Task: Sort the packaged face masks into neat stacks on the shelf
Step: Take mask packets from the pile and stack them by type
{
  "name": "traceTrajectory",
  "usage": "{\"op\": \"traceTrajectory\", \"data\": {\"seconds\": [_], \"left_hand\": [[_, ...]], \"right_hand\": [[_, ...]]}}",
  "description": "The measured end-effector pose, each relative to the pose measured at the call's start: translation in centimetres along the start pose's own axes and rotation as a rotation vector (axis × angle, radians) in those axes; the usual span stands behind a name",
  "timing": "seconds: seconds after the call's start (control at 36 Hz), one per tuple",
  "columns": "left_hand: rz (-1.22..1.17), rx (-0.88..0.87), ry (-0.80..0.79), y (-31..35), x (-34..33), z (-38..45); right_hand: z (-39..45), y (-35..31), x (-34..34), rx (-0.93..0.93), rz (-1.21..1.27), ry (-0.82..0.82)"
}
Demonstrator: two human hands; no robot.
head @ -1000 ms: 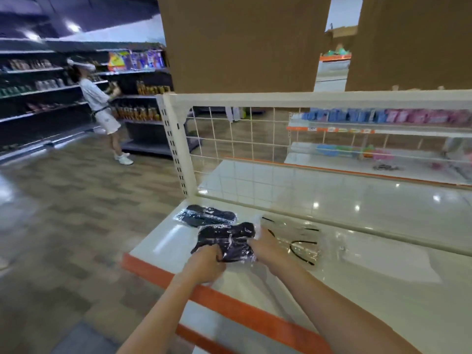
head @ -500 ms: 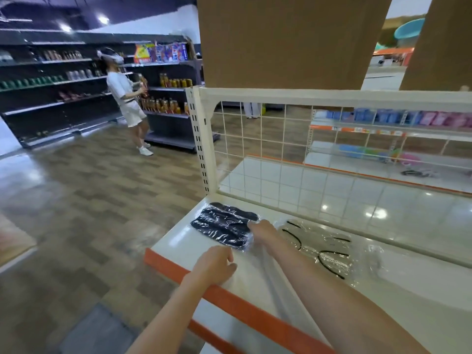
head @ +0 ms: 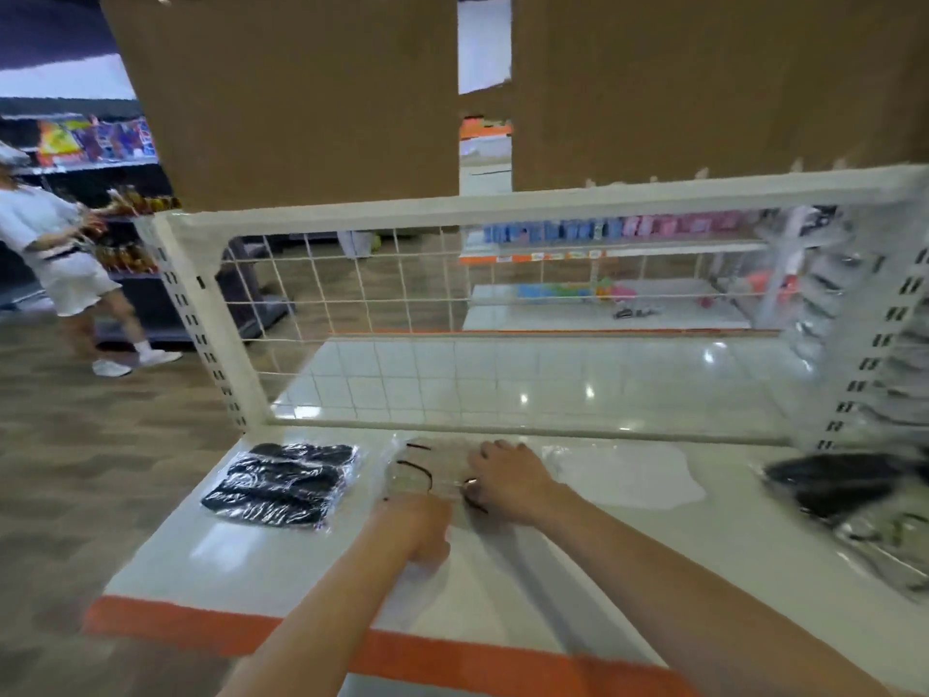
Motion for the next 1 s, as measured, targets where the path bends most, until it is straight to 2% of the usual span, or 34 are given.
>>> {"op": "traceTrajectory", "data": {"seconds": [0.25, 0.44, 0.56, 0.67, 0.86, 1.0], "left_hand": [[0.074, -0.230, 0.153, 13.1, 3.6, 1.5], [0.005, -0.396, 0.188, 22.1, 4.9, 1.7], [-0.151, -0.454, 0.170, 25.2, 5.7, 2.1], [-0.349, -0.491, 0.144, 27.8, 5.9, 2.6], [-0.611, -0.511, 0.143, 31.4, 5.6, 2.5], [-0.823, -0.454, 0.130, 33.1, 4.8, 2.9]], "right_hand": [[-9.0, 12.8, -3.5, -0.241, 0.059, 0.001], [-15.5, 22.0, -6.6, -0.472, 0.182, -0.003], [-18.5, 26.2, -8.3, -0.562, 0.316, 0.079], [-20.9, 28.9, -10.1, -0.595, 0.408, 0.037], [-21.7, 31.1, -10.7, -0.533, 0.219, -0.031], [-21.4, 31.2, -11.1, -0.431, 0.115, 0.063]]}}
Point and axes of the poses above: each hand's wrist, its own z-axis towards the middle knuckle, its own x-axis out of the back of the hand, y = z × x, the point moved 1 cm from there along z, towards the middle knuckle, and after that the axes turned 12 degrees about -y, right-handed, at the moved point
